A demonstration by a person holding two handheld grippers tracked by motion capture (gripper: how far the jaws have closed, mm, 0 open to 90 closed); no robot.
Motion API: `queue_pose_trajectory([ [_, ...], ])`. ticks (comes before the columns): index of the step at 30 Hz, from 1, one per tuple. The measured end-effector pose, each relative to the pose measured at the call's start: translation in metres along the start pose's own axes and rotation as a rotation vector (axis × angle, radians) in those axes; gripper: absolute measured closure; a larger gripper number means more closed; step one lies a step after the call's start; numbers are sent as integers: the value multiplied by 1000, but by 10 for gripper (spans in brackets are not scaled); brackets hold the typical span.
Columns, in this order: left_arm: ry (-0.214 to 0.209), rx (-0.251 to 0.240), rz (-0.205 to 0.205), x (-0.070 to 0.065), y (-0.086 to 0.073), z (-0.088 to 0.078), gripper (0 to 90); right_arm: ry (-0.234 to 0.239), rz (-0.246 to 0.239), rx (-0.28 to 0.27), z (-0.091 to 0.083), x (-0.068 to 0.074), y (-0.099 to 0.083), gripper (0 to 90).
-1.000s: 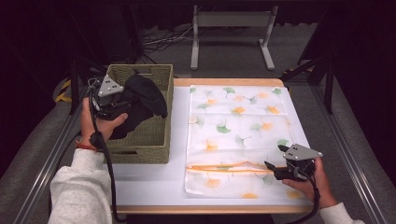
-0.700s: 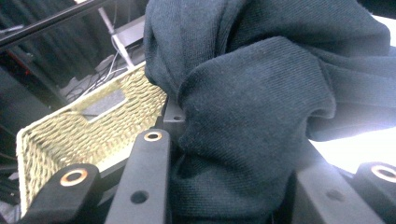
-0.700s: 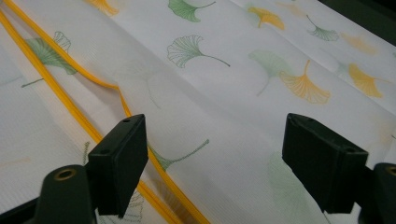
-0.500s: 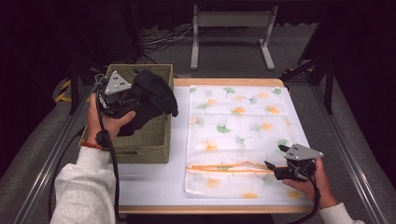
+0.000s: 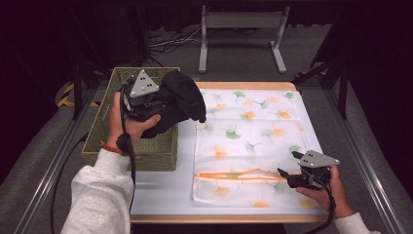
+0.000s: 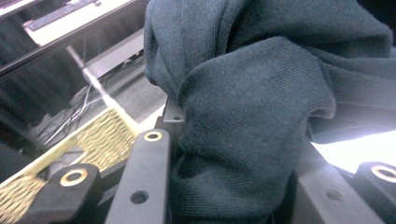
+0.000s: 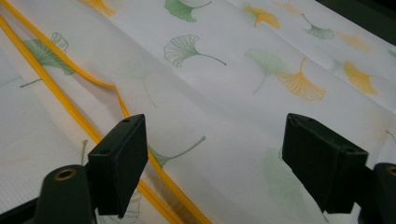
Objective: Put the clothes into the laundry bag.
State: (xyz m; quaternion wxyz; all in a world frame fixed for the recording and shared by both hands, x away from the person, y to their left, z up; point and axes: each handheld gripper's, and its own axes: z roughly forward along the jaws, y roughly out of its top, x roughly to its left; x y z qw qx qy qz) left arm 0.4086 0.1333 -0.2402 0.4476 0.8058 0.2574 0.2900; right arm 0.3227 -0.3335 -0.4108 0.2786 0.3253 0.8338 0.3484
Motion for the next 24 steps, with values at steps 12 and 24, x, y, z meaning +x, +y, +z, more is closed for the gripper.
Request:
queue_pose_trajectory([
  [12,-62,-20,58,-30,22,20,701,1,7,-2,1,-1,0,233],
  [24,-160,-33,92,-62,27,25,701,4,7,1,1,0,-1,232],
])
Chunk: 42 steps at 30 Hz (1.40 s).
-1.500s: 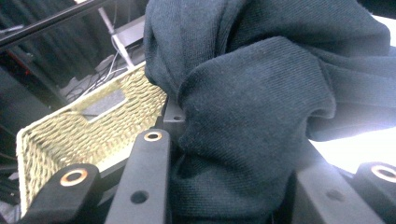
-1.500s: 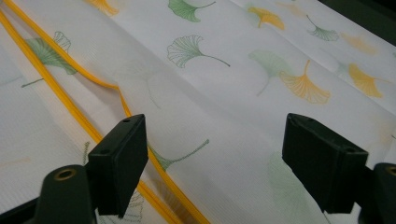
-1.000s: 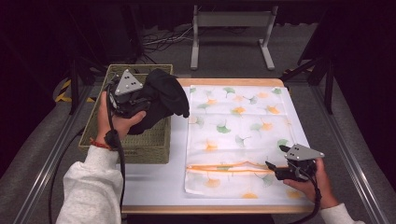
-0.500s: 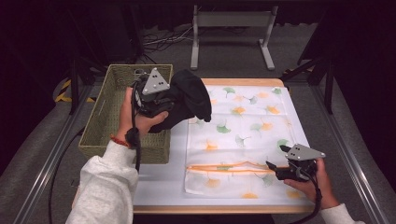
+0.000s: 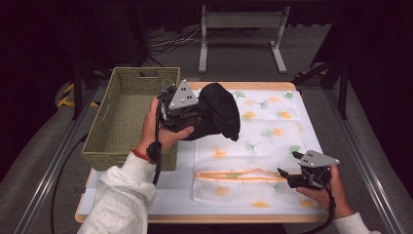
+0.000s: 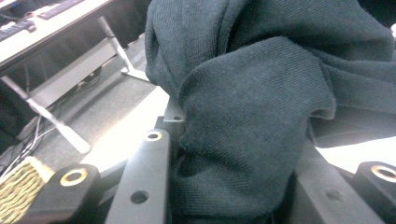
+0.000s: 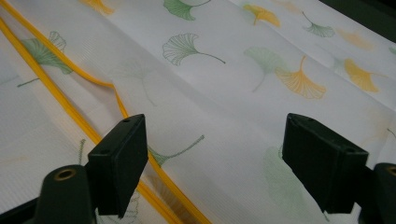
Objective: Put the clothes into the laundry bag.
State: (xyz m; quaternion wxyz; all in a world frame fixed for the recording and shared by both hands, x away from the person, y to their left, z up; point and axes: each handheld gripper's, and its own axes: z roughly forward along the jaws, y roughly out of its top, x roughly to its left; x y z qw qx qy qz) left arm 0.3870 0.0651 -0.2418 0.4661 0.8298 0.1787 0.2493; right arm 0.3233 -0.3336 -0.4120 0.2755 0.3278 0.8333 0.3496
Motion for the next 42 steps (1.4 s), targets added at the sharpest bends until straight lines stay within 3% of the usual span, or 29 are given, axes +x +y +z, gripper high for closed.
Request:
queue_pose_trajectory([
  [10,-66,-1,12,-29,-6,2,701,3,-5,5,1,0,0,232],
  [17,-105,24,13,-48,-20,5,701,4,-9,0,1,1,1,232],
  [24,-146,51,-7,-66,-44,4,700,3,-8,-3,0,0,2,232],
  [29,-162,84,-19,-76,-70,2,700,-1,-7,-8,-1,0,2,232],
  [34,-155,127,-18,-80,-90,-3,700,-2,-8,-9,-1,0,3,232],
  [42,-150,164,-67,-77,-118,-13,698,-3,-4,-6,0,0,2,234],
])
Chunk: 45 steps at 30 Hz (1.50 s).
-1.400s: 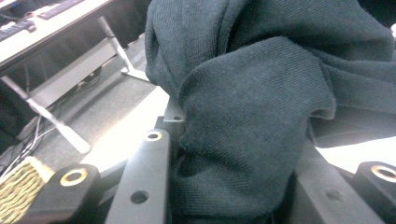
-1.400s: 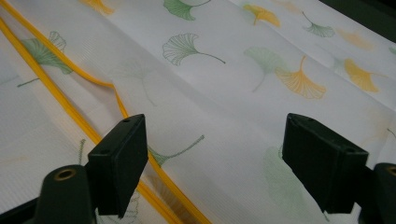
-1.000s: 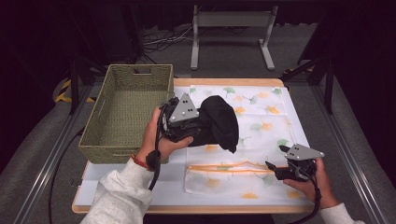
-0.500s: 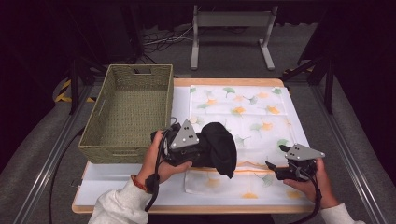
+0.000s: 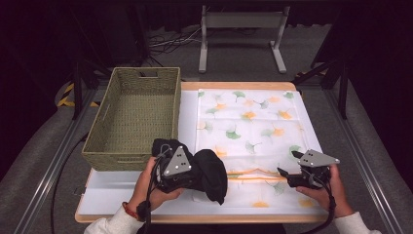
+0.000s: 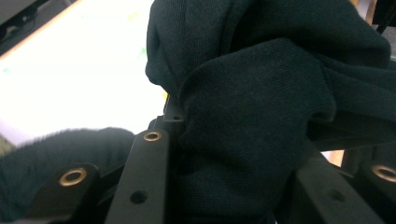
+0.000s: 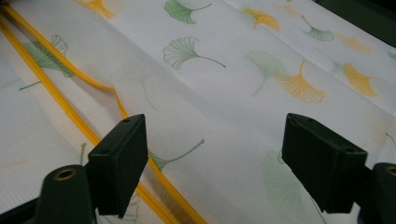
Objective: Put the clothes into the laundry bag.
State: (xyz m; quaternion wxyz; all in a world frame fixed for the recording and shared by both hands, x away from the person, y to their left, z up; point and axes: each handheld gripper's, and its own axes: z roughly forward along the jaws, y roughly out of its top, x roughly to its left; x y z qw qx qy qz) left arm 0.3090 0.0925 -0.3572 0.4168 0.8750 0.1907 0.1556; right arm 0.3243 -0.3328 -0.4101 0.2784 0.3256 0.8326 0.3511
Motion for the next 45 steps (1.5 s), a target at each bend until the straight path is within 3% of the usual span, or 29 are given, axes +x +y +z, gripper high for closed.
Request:
queue_pose_trajectory([
  [12,42,-14,-68,5,-38,-23,696,1,0,3,1,0,0,234],
  [19,55,46,-80,12,-68,-31,696,7,1,6,1,1,0,234],
  [23,64,56,-116,18,-87,-35,696,9,-6,13,3,1,-1,234],
  [31,62,92,-138,16,-103,-35,693,9,-6,15,3,2,-1,234],
  [33,58,117,-172,16,-112,-35,690,10,-8,13,2,2,0,234],
  [41,67,105,-209,11,-125,-43,685,11,-12,14,3,3,0,233],
  [45,60,82,-267,14,-131,-46,679,11,-10,14,3,3,0,232],
])
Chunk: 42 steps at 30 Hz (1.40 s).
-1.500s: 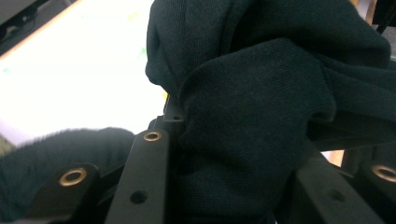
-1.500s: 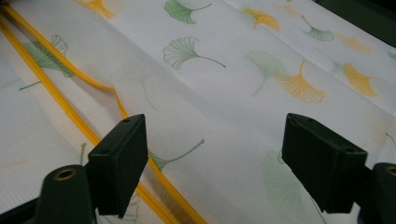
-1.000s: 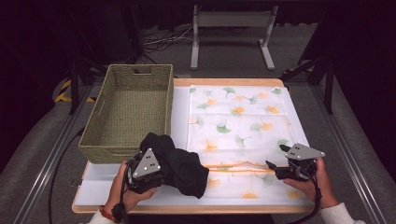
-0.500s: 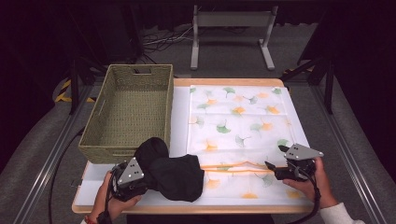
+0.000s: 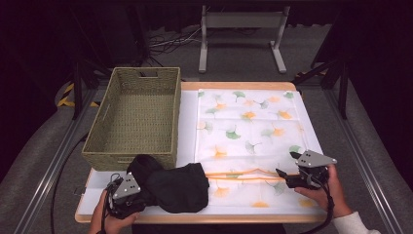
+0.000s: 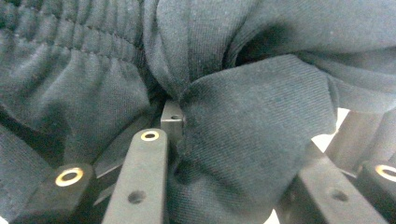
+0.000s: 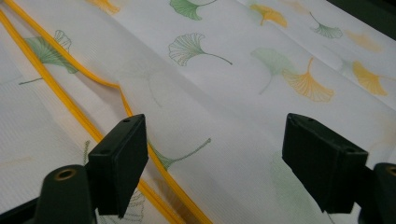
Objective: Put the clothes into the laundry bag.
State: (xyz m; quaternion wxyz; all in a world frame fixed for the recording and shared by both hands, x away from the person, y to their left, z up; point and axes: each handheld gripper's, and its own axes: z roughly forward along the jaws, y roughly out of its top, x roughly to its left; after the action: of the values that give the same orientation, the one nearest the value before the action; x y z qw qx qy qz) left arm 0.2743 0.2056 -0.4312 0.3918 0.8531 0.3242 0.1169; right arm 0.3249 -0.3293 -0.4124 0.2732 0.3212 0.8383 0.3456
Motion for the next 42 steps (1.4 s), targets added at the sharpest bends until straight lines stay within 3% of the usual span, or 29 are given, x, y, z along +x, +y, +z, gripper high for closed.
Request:
queue_pose_trajectory([
  [3,11,-17,-1,-1,-2,-1,633,1,-6,4,0,0,0,232],
  [7,11,-54,33,-7,-3,-4,439,0,-4,-3,0,0,1,232],
  [8,10,-69,35,-8,-3,-5,325,2,-8,-11,0,1,1,233],
  [9,12,-84,36,-9,-2,-7,325,2,-8,-11,0,1,1,233],
  [11,20,-132,14,-10,-2,-12,220,4,-15,-15,-1,2,2,233],
  [14,35,-188,-19,-5,-2,-23,138,5,-20,-15,0,3,2,233],
  [19,56,-224,-30,0,1,-35,101,3,-34,-18,-1,4,3,232],
  [23,37,-313,-49,1,10,-50,98,11,-35,-19,0,4,3,231],
  [26,25,-349,-43,-2,16,-57,104,11,-42,-19,0,5,3,231],
  [33,5,-278,36,-21,37,-38,182,24,-42,-16,1,7,4,259],
  [38,-13,-209,111,-40,55,-15,211,77,-64,-25,1,11,7,300],
  [42,-48,-195,139,-50,66,-5,242,101,-68,-26,1,15,9,346],
])
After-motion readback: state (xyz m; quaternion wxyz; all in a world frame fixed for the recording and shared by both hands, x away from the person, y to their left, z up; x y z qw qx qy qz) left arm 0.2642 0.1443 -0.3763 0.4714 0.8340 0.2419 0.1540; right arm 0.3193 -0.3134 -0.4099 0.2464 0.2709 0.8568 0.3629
